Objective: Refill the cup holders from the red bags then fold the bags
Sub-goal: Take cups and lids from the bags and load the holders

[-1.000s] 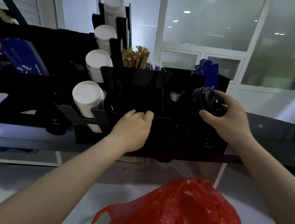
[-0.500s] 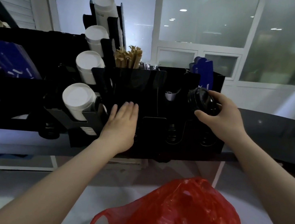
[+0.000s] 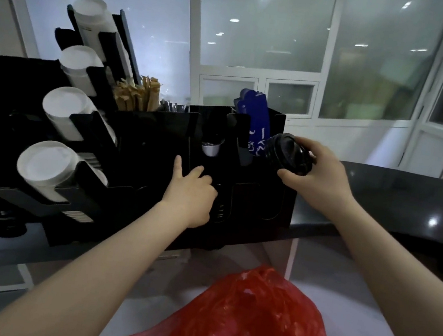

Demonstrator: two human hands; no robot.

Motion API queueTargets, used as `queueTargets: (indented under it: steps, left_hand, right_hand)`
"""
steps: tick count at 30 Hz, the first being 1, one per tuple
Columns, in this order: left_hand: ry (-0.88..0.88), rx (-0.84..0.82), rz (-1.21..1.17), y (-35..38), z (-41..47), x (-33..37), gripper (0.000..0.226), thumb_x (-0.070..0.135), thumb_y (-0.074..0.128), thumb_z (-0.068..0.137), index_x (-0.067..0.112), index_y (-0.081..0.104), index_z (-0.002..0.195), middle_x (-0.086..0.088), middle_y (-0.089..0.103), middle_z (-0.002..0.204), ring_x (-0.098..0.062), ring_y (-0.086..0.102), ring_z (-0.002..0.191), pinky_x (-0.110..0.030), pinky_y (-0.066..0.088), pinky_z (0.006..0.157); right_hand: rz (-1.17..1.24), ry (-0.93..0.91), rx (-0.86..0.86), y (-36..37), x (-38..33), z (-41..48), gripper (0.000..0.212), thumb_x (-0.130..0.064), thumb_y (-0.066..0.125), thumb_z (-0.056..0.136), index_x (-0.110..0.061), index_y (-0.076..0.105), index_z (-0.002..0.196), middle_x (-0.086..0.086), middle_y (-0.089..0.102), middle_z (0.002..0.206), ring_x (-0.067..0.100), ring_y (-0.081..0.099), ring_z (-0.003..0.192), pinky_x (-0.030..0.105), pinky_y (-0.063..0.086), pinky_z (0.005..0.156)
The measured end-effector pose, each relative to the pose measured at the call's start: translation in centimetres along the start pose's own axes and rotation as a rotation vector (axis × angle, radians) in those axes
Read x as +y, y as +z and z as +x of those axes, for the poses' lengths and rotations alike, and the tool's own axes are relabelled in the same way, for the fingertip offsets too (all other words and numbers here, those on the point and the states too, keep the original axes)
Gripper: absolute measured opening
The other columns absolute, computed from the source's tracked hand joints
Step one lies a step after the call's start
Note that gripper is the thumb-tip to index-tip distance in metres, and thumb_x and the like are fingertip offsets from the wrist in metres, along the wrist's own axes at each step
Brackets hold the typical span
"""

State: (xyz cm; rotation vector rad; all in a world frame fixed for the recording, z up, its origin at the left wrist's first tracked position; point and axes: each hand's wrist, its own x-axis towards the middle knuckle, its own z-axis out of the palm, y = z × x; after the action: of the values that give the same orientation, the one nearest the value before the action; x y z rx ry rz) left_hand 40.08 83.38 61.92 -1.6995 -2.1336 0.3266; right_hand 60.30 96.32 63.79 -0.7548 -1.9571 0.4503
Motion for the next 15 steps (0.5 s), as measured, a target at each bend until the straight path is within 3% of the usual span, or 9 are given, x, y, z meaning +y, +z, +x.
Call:
queueTargets:
  steps: [3,10,13,15]
  left_hand:
    - [0.071,0.0,0.065,-0.1,0.3,0.1,0.05,0.028,0.052,0.087,0.029,0.048,0.137,0.0,0.037,0.147,-0.027,0.01,0.145,-0.07,-0.008,0.104]
    - [0.145,-0.073,0.005,-0.1,0.4,-0.3,0.05,0.025,0.05,0.087,0.025,0.047,0.137,0.003,0.048,0.137,-0.023,0.026,0.138,-0.066,0.0,0.109]
    - [0.117,-0.033,-0.061,0.3,0.2,-0.1,0.061,0.028,0.052,0.085,0.022,0.037,0.144,0.002,0.039,0.145,-0.024,0.02,0.141,-0.063,0.002,0.111]
    - [0.084,0.043,-0.072,0.8,0.0,0.0,0.074,0.028,0.055,0.084,0.018,0.021,0.149,-0.001,0.022,0.155,-0.025,0.015,0.143,-0.058,0.007,0.113]
  right_hand:
    - [-0.012,0.009,0.004,-0.3,0.7,0.1,0.067,-0.028,0.079,0.069,-0.027,0.053,0.131,-0.013,0.052,0.112,0.006,0.05,0.105,0.017,0.036,0.086]
    - [-0.034,0.007,-0.008,0.1,0.9,0.6,0.067,-0.027,0.079,0.068,-0.023,0.054,0.13,-0.005,0.06,0.118,0.013,0.054,0.11,0.027,0.043,0.093]
    - [-0.015,-0.004,-0.039,0.6,0.7,1.1,0.066,-0.026,0.079,0.067,-0.026,0.055,0.128,-0.007,0.059,0.112,0.014,0.055,0.107,0.025,0.044,0.09]
    - [-0.022,-0.015,-0.073,1.0,0.5,1.6,0.071,-0.027,0.08,0.066,-0.026,0.052,0.131,-0.008,0.057,0.113,0.012,0.054,0.105,0.024,0.042,0.088]
